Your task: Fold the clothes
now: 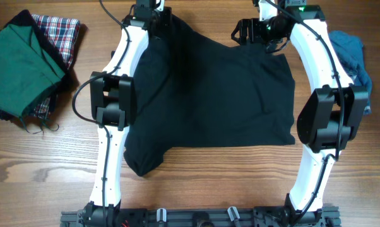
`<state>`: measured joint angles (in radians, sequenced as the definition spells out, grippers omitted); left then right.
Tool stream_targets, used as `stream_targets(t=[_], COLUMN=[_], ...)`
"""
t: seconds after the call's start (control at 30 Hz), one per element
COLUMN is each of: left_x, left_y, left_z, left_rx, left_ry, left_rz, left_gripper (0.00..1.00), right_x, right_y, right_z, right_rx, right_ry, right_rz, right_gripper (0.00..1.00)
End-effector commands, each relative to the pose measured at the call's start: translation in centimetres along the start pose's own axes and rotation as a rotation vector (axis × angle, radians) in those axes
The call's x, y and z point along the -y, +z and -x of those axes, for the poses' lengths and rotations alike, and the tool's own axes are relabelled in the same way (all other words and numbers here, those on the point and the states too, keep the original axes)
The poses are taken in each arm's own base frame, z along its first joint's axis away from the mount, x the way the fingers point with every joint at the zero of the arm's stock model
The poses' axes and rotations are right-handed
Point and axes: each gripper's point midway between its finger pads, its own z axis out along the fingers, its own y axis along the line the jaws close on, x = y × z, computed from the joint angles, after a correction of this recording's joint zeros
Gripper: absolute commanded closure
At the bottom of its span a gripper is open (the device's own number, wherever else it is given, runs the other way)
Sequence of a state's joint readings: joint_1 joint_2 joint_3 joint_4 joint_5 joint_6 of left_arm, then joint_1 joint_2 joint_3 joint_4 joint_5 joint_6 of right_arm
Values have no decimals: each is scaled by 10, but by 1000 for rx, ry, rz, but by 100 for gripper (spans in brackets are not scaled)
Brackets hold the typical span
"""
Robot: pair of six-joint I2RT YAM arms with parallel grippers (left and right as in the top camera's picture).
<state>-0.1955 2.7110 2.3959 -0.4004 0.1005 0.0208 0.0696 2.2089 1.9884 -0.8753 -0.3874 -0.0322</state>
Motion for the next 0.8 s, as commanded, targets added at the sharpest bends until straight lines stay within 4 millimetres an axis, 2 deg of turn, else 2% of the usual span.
stream_targets(t=[0.0, 0.2, 0.3, 0.37, 0.4, 0.5, 0.6, 0.67, 0.77], left_x=[-17, -35, -42, -45, -45, -44, -40, -40, -40], left_y=[-20, -45, -52, -55, -56, -56, -54, -54, -54], left_z=[34, 71, 80, 83, 83, 80, 75, 74, 74], left_rx=[81, 177, 202, 207, 205, 195, 173, 168, 167], left_ry=[-3, -15, -20, -21, -21, -21, -19, -19, -19], left_rz=[59, 84, 131, 150, 149, 148, 144, 144, 144], left_gripper=[96, 96, 96, 96, 96, 96, 96, 96, 96], right_x=[4, 8, 8, 17, 29, 38, 50, 56, 65], right_y=[2, 2, 2, 2, 5, 24, 58, 73, 84], right_z=[2, 1, 1, 1, -2, -15, -26, -26, -14], right_rx=[-1, -2, -3, -5, -16, -61, -95, -84, -27], right_ry=[-26, -25, -25, -7, 14, 25, 7, 2, -15], right_rz=[-31, -53, -54, -109, -162, -161, -151, -153, -178], right_gripper=[1, 1, 1, 0, 1, 0, 1, 1, 1])
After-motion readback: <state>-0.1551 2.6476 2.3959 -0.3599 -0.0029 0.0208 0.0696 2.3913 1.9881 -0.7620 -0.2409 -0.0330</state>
